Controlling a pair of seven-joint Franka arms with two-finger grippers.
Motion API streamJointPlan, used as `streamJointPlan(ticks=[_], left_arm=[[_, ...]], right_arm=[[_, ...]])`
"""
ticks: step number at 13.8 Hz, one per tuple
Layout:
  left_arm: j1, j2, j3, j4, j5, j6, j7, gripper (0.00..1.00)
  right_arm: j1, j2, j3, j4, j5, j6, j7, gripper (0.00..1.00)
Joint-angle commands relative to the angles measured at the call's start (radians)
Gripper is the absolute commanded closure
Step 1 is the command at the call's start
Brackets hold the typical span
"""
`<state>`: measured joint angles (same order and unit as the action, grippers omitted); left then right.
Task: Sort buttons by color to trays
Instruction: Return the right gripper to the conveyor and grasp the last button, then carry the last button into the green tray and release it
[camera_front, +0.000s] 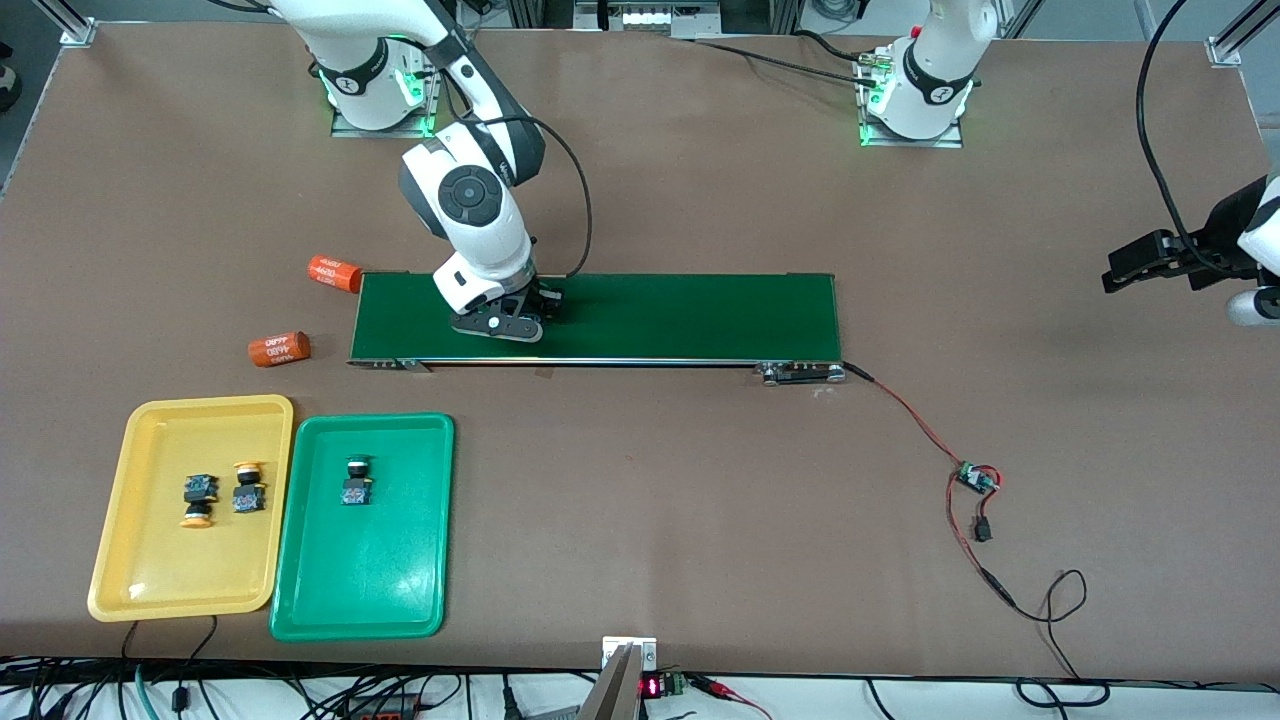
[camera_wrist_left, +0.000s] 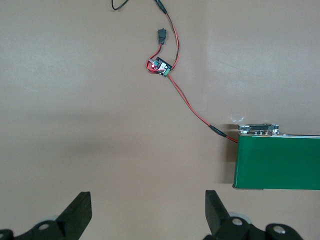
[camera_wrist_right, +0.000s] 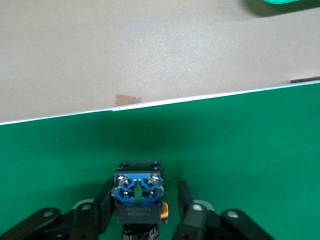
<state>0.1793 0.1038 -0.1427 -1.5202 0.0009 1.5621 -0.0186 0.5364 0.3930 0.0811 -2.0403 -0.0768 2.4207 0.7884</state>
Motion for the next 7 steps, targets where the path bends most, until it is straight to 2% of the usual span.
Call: streamJointPlan(ticks=[1, 2, 4, 7], left_arm=[[0.002, -0.012, -0.002, -0.009, 0.002, -0.002, 0.012, 0.00], [0.002, -0.012, -0.002, -0.009, 0.002, -0.002, 0.012, 0.00], [0.002, -0.012, -0.003, -0.009, 0.002, -0.002, 0.014, 0.00], [0.002, -0.012, -0.002, -0.008, 0.002, -0.002, 0.012, 0.00]], right_arm=[[-0.009, 0.014, -0.006, 0.017, -0.014, -0.003, -0.046, 0.75], [-0.013, 0.007, -0.011, 0.020, -0.012, -0.005, -0.058, 0.83], [-0.058, -0.006, -0.011, 0.083, -0.012, -0.061, -0.119, 0.87], [-0.136, 0.015, -0.011, 0.318, -0.003, -0.277, -0.237, 0.88]])
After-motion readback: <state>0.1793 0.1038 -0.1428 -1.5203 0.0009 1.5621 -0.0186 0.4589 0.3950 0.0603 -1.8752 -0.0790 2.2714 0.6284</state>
